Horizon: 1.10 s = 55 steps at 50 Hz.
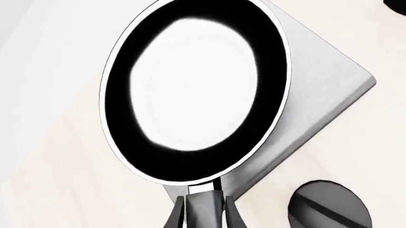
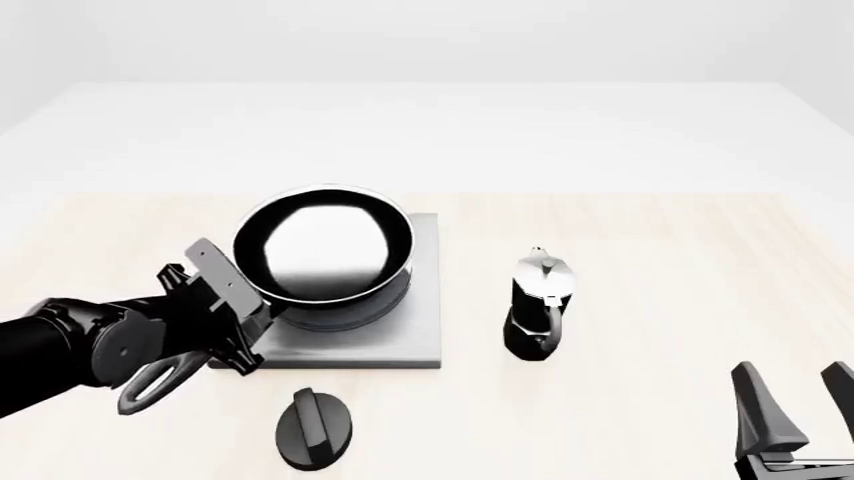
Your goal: Turn on the stove and put the frying pan on it.
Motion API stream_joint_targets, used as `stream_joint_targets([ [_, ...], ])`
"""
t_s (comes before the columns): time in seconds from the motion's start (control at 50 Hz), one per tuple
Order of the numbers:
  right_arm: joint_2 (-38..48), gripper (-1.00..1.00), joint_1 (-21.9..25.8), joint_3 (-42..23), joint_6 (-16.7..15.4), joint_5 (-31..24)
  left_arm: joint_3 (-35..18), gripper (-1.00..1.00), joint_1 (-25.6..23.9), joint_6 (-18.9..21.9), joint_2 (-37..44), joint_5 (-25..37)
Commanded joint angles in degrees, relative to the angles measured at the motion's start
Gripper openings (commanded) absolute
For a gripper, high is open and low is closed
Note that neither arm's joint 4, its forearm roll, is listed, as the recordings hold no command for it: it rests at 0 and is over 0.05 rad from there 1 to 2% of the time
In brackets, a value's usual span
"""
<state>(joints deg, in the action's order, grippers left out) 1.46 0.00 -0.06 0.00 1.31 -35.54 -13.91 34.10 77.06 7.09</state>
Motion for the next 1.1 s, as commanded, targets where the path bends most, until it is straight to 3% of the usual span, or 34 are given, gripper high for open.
stream_joint_targets([
  [0.02,0.01,1.0,-0.01,0.0,0.0,0.0,-1.24,-1.0,-0.02,-0.22,0.49,-1.41],
  [1.02,-0.02,1.0,0.0,0.0,0.0,-0.01,-2.3,-1.0,1.38,0.38,4.3,-5.71],
  [1.04,0.0,1.0,0.0,0.0,0.0,0.0,-2.61,1.0,1.48,-0.27,4.27,-5.5],
  [1.1,-0.01,1.0,0.0,0.0,0.01,-0.01,-2.8,1.0,2.52,0.23,4.41,-6.88],
])
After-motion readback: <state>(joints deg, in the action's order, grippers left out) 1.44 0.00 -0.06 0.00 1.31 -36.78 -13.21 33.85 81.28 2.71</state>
